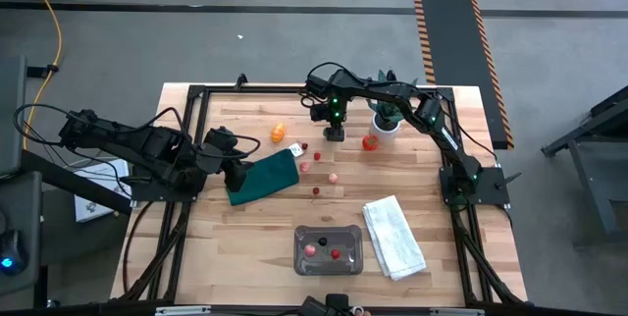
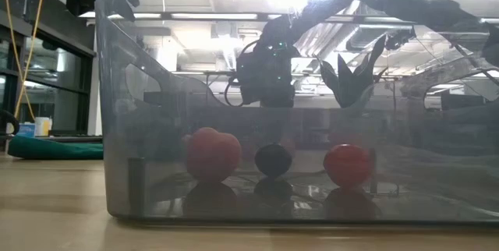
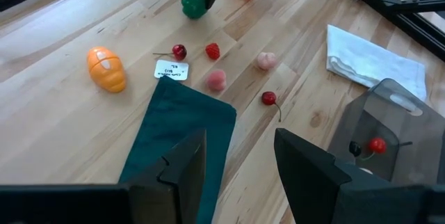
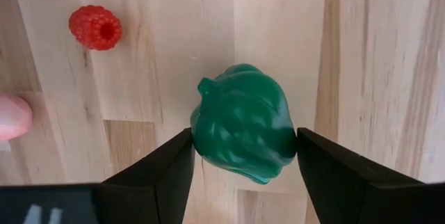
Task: Pick and placing Produce into tupperware
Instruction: Put the green bell pepper into the black bin
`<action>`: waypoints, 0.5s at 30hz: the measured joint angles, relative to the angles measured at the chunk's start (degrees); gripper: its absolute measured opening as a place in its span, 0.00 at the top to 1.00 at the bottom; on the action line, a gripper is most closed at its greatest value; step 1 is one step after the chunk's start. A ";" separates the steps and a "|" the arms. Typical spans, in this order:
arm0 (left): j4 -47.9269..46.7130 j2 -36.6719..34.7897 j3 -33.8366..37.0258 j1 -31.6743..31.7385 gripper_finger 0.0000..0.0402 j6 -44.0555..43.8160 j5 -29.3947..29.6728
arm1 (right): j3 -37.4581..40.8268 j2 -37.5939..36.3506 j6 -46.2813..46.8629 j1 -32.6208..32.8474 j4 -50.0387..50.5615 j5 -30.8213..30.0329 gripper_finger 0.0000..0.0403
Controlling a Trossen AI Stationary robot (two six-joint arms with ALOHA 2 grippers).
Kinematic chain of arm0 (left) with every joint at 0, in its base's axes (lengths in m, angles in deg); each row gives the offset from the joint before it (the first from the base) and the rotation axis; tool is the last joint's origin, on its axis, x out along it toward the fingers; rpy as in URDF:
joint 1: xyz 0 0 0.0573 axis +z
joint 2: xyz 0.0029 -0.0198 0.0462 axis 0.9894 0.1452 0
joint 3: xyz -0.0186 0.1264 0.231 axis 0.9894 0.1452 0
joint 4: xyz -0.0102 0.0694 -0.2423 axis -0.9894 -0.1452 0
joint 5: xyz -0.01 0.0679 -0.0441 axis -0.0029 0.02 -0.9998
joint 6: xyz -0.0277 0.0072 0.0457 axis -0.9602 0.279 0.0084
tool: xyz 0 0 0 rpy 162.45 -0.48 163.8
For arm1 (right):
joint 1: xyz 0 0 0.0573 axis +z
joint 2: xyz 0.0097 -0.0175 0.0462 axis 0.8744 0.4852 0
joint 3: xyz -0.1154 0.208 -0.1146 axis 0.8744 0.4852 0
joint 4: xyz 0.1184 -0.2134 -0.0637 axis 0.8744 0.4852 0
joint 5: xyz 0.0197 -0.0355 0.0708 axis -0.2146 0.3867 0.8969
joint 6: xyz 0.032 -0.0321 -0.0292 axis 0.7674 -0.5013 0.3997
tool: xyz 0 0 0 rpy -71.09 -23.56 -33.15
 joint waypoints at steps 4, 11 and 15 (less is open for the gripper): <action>0.00 -0.01 0.00 0.00 0.60 0.00 0.00 | -0.04 0.00 0.12 0.00 0.30 0.00 0.45; 0.00 -0.02 0.00 -0.01 0.60 0.00 0.00 | -3.66 0.00 1.48 0.02 0.67 0.26 0.45; 0.00 -0.01 0.00 -0.01 0.60 0.01 0.00 | -7.98 0.00 2.20 0.02 0.65 1.10 0.45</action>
